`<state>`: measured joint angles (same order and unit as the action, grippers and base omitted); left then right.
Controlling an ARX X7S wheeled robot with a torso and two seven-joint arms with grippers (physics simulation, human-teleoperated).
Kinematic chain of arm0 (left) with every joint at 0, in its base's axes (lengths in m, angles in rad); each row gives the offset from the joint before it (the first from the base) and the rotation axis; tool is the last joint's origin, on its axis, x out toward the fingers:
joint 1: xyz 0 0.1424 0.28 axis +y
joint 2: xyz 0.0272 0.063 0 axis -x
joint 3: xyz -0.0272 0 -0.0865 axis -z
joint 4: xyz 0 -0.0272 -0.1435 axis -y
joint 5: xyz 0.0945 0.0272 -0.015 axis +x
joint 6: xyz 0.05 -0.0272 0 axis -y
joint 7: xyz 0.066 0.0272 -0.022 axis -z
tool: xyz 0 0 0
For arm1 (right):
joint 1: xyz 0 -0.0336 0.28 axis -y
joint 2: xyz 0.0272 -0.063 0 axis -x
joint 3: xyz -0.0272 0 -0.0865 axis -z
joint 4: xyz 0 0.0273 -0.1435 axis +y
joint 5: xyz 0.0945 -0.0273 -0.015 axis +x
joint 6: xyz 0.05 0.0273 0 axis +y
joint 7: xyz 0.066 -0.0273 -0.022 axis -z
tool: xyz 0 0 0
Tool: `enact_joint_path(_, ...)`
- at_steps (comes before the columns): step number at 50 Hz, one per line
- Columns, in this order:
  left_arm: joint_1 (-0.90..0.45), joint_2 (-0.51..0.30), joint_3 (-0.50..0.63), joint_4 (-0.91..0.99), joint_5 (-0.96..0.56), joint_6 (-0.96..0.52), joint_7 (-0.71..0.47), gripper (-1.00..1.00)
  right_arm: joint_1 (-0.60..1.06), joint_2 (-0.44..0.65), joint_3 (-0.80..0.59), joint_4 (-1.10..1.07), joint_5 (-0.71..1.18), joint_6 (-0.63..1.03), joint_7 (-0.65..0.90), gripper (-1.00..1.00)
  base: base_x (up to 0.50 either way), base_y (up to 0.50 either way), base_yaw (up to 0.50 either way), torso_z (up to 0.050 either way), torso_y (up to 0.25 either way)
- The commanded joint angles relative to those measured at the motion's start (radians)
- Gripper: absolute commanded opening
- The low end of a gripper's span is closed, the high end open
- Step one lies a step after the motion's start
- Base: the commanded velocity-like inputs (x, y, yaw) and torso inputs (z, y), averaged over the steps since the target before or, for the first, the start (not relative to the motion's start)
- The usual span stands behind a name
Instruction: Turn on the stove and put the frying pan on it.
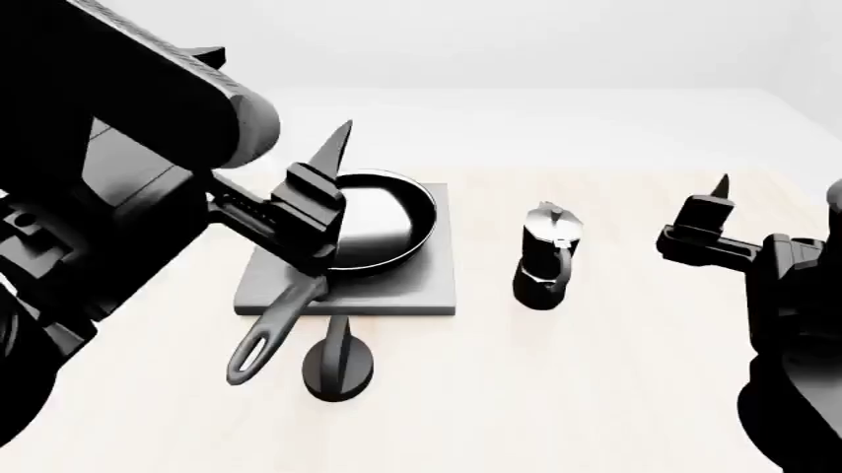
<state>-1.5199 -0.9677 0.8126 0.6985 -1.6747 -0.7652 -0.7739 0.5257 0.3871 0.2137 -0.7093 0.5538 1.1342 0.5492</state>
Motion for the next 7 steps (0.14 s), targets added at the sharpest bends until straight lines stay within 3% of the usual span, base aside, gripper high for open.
enact_joint_path(1,0.092,0.041,0.000,0.255,0.201,0.034,-0.136,1.00,0.096,0.023,-0.145,-0.029,-0.012,-0.057,-0.045,1.00,0.00,0.00,0.00,0.000,0.000)
enact_joint_path(7,0.094,0.084,0.026,0.213,0.260,0.009,-0.113,1.00,0.137,0.028,-0.259,-0.017,-0.003,-0.119,-0.132,1.00,0.00,0.00,0.00,0.000,0.000)
